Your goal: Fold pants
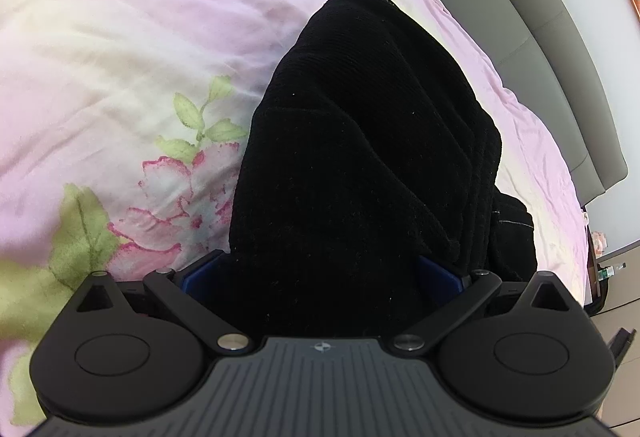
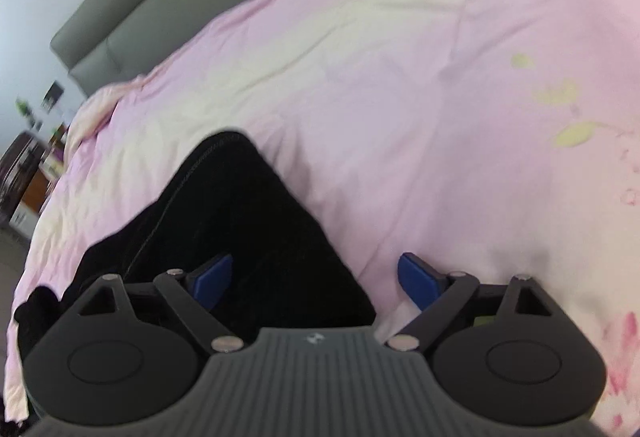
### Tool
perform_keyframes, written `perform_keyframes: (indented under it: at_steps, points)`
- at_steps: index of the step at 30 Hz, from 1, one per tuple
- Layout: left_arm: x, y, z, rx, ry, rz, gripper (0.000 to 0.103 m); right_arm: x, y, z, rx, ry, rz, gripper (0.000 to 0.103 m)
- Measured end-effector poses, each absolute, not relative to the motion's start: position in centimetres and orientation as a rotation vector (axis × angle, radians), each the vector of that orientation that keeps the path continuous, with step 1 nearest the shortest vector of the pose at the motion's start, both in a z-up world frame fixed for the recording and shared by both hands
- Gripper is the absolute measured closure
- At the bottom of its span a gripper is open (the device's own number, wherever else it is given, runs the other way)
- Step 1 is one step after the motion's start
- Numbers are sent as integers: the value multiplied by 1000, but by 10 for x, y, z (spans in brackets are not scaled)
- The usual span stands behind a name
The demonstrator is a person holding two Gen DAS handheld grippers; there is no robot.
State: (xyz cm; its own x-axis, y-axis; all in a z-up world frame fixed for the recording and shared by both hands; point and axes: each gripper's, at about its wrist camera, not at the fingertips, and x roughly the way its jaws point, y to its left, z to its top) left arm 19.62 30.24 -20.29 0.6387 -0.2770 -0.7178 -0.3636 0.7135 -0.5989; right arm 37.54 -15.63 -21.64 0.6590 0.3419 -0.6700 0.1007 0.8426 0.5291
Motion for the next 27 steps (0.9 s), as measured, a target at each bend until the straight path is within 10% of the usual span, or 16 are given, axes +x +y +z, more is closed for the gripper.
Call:
perform_keyframes:
  at_steps: [7, 12, 14, 19, 27]
  points:
    - [195, 303, -206, -809, 887, 54, 0, 396, -167, -235, 596, 916, 371, 15]
    - [194, 300, -202, -812, 875, 87, 2, 393, -176, -245, 678, 896, 423, 66]
    - [196, 300, -197, -785, 884, 104, 20, 379, -185, -237, 753, 864, 469, 75]
    - [197, 321, -181, -844, 870, 25, 59, 340, -186, -188, 768, 805, 491, 79]
    - [209, 325, -151, -767, 921, -75, 62, 236, -216, -144, 873, 728, 399, 79]
